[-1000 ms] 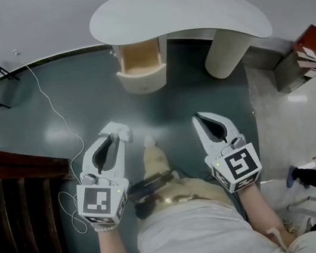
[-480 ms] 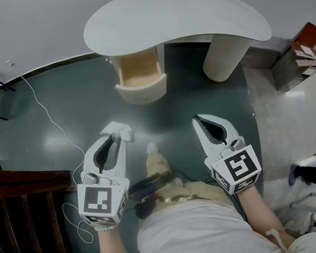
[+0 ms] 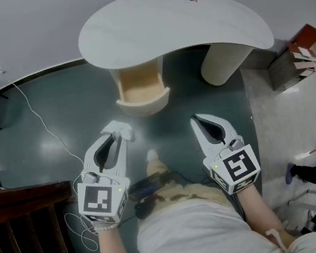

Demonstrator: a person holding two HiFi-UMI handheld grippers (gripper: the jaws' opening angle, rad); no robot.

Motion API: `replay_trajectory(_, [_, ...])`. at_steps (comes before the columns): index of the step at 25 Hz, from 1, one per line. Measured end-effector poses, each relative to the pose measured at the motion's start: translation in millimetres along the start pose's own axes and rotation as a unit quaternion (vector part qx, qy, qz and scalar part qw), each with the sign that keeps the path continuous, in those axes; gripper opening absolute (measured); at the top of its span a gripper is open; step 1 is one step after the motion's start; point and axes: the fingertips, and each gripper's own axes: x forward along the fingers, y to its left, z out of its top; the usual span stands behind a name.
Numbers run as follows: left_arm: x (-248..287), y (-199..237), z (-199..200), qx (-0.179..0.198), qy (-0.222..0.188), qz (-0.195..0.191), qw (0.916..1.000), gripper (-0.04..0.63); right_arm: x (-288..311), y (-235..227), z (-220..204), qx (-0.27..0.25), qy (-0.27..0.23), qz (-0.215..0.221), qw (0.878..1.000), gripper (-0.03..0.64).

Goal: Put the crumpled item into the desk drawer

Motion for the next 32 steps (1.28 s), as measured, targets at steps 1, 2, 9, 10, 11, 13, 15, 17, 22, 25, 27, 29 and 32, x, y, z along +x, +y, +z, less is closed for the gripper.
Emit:
replay_trajectory(1, [4.8,5.7,2.0,-0.001,0.0,-0.002,1.0,0.064,5.7,-2.1,2.1,-0.001,0.002,-0.002,1.0,0.005])
replay_trajectory(2, [9.7,11.4,4.1,-0.001,-0.001,-0.005,1.0,0.064,11.6,-4.6,4.2,-0.001,0.004,-0.004,1.0,0.005])
replay_trajectory(9, [44.8,54.3,16.4,0.001,-0.001,-0.022,0.9997,0.064,55.5,-20.7,18.4,0.007,0.014,-0.021,1.0,0.005])
replay_trajectory(10, [50.0,61.3,18.0,0.001,-0.001,-0.024,0.9997,0.064,63.2,-23.2,21.1,0.009,0.016,-0.023,1.0,0.005])
replay_trajectory(11, [55.2,67.7,19.4,-0.001,-0.001,-0.025,0.9997,0.064,70.6,-25.6,23.5,0.01,0.017,-0.024,1.0,0.005])
replay_trajectory(13, [63.6,78.3,20.7,-0.002,0.002,-0.026,0.9996,0.064,83.0,-28.4,27.1,0.01,0.017,-0.023,1.0,0.005])
replay_trajectory(15, [70.5,87.7,21.4,-0.001,0.004,-0.028,0.9996,0.064,94.0,-29.7,29.8,0.012,0.018,-0.023,0.999,0.005])
replay_trajectory(17, [76.9,98.0,24.1,0.001,0.003,-0.029,0.9996,0.064,106.4,-29.6,31.0,0.012,0.02,-0.021,1.0,0.005])
replay_trajectory(22, [88.8,125.5,27.0,0.001,0.001,-0.03,0.9996,0.064,136.7,-27.1,35.3,0.014,0.024,-0.017,0.999,0.005])
replay_trajectory(25, [95.7,136.9,26.2,-0.002,0.001,-0.03,0.9995,0.064,149.2,-29.8,37.6,0.014,0.024,-0.016,0.999,0.005])
replay_trajectory(27, [100.7,142.0,24.0,-0.005,0.004,-0.031,0.9995,0.064,155.3,-33.1,37.1,0.014,0.027,-0.018,0.999,0.005])
replay_trajectory(29, [104.7,145.5,21.9,-0.007,0.007,-0.033,0.9994,0.064,159.5,-34.8,36.1,0.014,0.031,-0.019,0.999,0.005])
replay_trajectory(32, [106.9,150.4,19.2,-0.01,0.01,-0.034,0.9993,0.064,163.7,-33.3,34.9,0.012,0.037,-0.017,0.999,0.005])
